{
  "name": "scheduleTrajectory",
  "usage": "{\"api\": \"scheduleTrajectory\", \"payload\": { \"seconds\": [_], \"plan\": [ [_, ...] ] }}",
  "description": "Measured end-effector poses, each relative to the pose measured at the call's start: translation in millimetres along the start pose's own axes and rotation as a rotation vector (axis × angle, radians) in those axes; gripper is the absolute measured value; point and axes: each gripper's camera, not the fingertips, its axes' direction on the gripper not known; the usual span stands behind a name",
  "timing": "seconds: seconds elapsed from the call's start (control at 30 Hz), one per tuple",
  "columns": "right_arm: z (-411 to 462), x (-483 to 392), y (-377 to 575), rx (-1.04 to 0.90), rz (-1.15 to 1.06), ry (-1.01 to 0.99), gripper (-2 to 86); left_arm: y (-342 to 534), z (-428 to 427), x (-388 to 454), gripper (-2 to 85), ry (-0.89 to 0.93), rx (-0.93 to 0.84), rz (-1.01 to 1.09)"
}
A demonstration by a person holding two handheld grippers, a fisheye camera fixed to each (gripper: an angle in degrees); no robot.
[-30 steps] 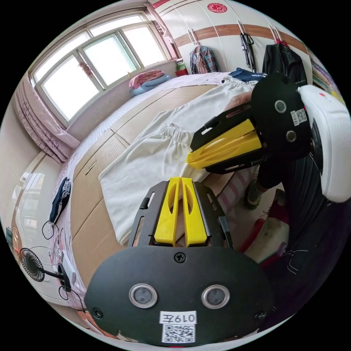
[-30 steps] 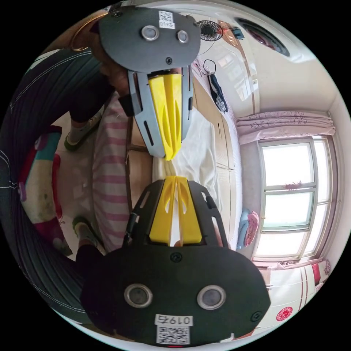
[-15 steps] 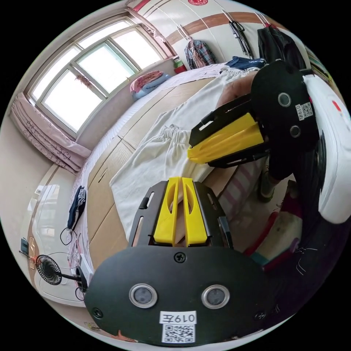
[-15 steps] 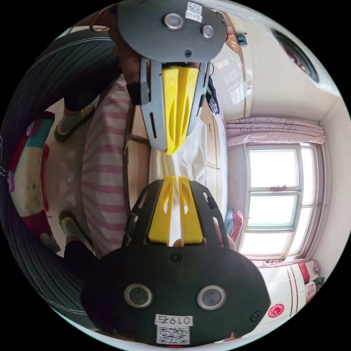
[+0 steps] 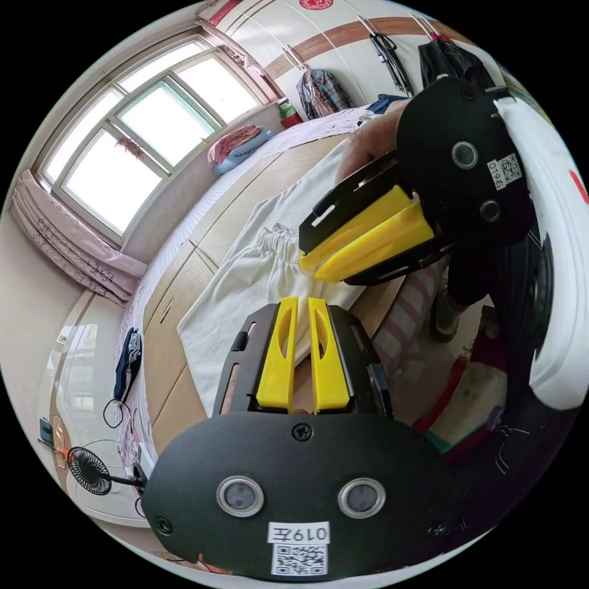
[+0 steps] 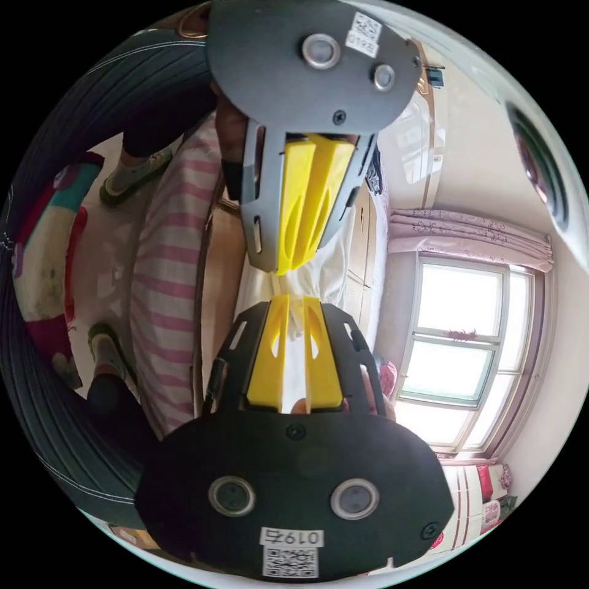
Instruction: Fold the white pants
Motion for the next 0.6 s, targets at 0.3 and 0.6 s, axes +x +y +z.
{"api": "scheduleTrajectory", "payload": {
  "seconds": [0.3, 0.6],
  "plan": [
    [7.2, 16.1, 2.0, -0.006, -0.121, -0.057, -0.7, 10.7, 1.1, -13.9, 0.6, 0.073, 0.02, -0.065],
    [5.6, 20.1, 9.1, -0.035, -0.109, -0.06, -1.0, 19.8, 0.5, -3.1, 0.5, 0.051, 0.03, -0.057]
  ]
}}
